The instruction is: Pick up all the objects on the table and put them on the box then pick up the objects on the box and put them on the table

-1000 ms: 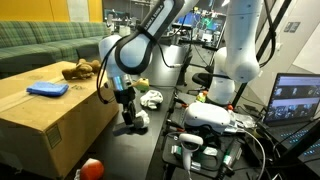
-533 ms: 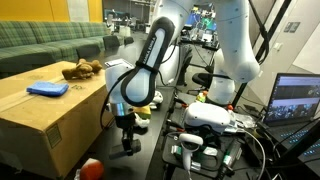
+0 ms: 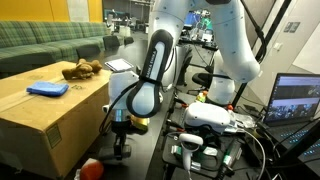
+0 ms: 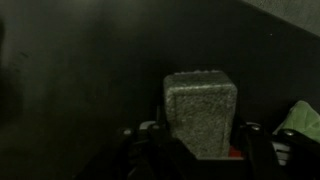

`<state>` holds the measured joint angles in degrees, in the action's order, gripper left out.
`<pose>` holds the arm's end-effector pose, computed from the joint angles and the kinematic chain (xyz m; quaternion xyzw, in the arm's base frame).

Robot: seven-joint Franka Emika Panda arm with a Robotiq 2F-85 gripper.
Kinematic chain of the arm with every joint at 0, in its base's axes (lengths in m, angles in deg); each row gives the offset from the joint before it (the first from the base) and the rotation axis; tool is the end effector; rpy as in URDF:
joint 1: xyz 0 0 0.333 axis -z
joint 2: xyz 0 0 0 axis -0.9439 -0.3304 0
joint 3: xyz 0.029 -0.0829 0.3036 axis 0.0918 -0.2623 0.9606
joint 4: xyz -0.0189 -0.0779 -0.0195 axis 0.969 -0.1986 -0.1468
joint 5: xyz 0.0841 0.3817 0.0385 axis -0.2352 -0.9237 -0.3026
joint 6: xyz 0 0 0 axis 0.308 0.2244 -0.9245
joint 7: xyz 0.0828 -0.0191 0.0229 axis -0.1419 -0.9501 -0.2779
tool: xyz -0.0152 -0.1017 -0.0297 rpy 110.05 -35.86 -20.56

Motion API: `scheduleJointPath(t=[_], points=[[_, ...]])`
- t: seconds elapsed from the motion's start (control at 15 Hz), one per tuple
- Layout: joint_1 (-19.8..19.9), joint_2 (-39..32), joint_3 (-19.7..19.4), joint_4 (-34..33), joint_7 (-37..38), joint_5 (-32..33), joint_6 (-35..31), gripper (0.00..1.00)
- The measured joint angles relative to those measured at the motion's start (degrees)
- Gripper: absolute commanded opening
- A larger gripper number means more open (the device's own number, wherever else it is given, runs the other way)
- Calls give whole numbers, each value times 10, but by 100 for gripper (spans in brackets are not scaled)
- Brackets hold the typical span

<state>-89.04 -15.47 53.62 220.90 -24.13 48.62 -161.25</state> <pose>0.3838 0.3194 0.1141 -0.9739 -0.1822 0.0359 0.1305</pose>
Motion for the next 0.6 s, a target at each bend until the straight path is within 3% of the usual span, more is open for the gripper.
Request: scheduleJointPath(t=[0.07,0.13,0.6], points=[[-2,0,-4,0,11,9,-9,99],[-4,0,-8,0,21,19,-16,100],[-28,19,-23,-4,53,74,-37,100]])
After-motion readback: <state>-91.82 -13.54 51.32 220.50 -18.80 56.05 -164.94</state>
